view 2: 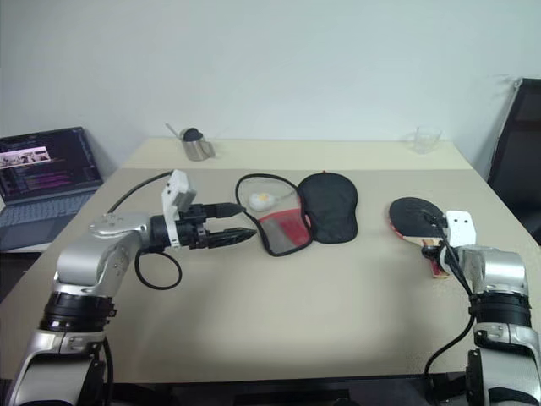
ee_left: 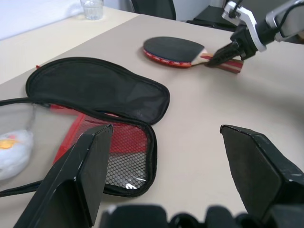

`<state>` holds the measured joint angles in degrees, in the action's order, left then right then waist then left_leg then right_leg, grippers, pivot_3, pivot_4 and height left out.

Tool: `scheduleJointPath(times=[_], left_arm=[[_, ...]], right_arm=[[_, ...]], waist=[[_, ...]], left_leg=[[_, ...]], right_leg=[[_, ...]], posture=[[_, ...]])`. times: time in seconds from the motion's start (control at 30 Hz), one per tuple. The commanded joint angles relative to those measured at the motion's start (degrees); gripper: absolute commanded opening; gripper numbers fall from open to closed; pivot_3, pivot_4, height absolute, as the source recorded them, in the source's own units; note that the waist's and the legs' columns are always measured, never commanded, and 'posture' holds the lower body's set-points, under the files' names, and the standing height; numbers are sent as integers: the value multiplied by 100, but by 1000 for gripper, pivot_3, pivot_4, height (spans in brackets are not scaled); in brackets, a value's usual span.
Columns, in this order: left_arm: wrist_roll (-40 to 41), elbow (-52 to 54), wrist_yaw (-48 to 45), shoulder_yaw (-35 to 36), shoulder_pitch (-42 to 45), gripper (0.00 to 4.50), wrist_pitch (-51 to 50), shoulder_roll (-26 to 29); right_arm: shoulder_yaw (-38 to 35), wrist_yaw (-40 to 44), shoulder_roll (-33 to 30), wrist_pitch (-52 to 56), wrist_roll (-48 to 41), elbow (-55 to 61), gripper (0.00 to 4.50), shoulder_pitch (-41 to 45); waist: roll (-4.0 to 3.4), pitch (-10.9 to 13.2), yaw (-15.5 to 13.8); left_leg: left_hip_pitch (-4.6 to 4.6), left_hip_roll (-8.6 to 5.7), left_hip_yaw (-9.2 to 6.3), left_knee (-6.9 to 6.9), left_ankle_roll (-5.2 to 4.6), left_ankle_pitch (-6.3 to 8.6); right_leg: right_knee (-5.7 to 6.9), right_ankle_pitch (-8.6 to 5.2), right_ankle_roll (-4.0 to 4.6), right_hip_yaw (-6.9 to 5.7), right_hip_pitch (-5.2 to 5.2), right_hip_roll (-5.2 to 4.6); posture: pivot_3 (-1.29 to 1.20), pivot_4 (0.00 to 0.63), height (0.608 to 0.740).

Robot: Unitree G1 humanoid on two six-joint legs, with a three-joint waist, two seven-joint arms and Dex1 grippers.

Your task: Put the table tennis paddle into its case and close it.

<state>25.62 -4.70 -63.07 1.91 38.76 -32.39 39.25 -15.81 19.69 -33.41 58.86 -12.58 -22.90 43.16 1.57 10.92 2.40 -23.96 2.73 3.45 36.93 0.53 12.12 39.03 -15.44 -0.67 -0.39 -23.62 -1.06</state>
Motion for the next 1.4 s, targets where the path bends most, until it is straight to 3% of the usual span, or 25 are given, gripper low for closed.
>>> scheduleJointPath(times=[0.03,0.17,0.33,0.67,0.93,1.4], left_arm=[[65,249,57,129,-13,3954,-9,88],[73,278,108,129,-34,3954,-28,81],[65,319,190,72,-54,3954,-38,17],[136,776,452,2,-311,3954,-272,-139],[251,1294,674,48,-593,3954,-596,-76],[345,1624,860,32,-702,3954,-813,-79]], right_arm=[[-448,-345,-13,-129,-170,202,1054,647],[-460,-671,230,-200,-187,144,1054,1061],[-230,-1160,963,-695,-70,-402,1054,1812],[21,-1687,2453,-3033,114,-3024,1054,3146],[46,-1845,2739,-3827,156,-4127,1054,3233],[176,-1931,2724,-4132,361,-4685,1054,3178]], waist=[[-1,0,-6],[-1,0,-54],[-1,0,-10],[-2,1,-10],[-2,1,-69],[-2,1,-47]], left_leg=[[-7,0,0,0,0,0],[-24,0,-3,-1,0,1],[-51,1,4,1,0,0],[-78,0,-2,1,0,0],[-81,-2,-6,3,0,0],[-80,3,-11,2,1,-1]], right_leg=[[0,0,1,0,-5,0],[-6,10,18,-6,-14,-2],[6,16,26,0,-52,-2],[-4,20,32,-9,-66,-7],[-2,21,33,-14,-65,-14],[1,23,36,-16,-66,-11]], posture=[[0,150,740],[0,150,740],[0,150,740],[0,150,740],[0,150,740],[0,150,740]])
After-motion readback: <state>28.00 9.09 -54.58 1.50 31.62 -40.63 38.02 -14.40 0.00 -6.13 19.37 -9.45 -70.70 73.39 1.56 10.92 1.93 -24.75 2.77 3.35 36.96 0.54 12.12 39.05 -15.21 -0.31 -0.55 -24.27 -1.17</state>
